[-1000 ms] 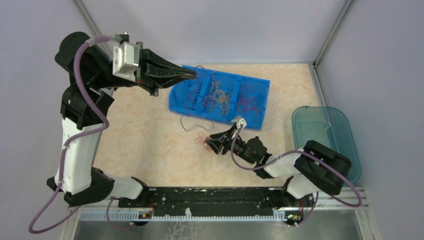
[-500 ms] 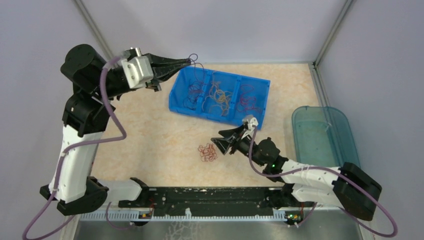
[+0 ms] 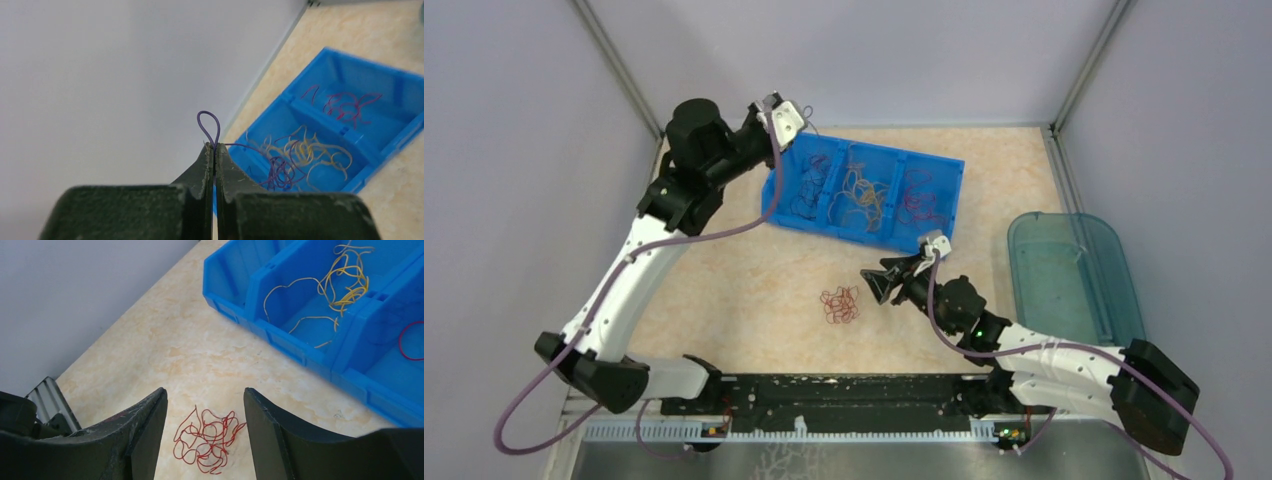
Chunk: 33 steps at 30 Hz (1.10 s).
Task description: Untangle the cables
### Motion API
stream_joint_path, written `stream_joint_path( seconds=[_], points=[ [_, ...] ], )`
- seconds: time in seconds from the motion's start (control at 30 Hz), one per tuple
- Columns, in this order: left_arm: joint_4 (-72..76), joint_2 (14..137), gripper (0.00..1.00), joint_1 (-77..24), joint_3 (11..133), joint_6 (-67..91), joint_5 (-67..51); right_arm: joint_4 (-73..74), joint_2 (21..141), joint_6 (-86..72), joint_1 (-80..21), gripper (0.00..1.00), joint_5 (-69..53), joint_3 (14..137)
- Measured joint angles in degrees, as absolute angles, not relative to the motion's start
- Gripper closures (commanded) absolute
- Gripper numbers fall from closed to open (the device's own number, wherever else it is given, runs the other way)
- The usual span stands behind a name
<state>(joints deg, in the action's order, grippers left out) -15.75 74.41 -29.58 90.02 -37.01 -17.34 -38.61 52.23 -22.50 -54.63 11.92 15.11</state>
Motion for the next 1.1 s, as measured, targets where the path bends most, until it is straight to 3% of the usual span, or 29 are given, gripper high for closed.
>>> stream_joint_path(
  seconds=[0.3,0.63,0.67,0.7,0.77,0.8,0.83,1.1],
  points=[
    [-10.2,85.4,1.0,-19.0,84.3,-34.5,-14.5,-35.9,51.2,-21.2,-54.6,0.4,14.8,16.3],
    [-8.2,95.4,0.99,-17.0,84.7,-32.8,-17.2,-34.2,51.1,-19.5,-54.6,0.39,16.5,17.4],
    [-8.1,96.3,0.94,-16.9,84.8,-32.7,-17.4,-34.0,51.1,-19.2,-54.6,0.38,16.6,17.7],
    [-8.2,97.3,0.79,-16.8,84.8,-32.8,-17.6,-33.9,51.1,-19.0,-54.6,0.37,16.7,18.1],
    [-8.3,99.4,0.31,-16.6,85.5,-32.8,-17.6,-33.7,51.1,-18.6,-54.6,0.35,16.7,18.6],
    [-8.6,100.4,0.11,-16.6,86.1,-33.3,-17.6,-33.4,51.1,-18.5,-54.6,0.33,16.7,18.8],
    [-9.5,101.6,0.02,-16.5,87.1,-33.1,-17.6,-33.3,51.1,-18.3,-54.5,0.33,16.6,18.9],
    [-17.4,103.5,0.0,-15.9,92.2,-32.9,-21.5,-26.7,58.2,-17.5,-52.6,0.35,7.5,25.3]
  ],
)
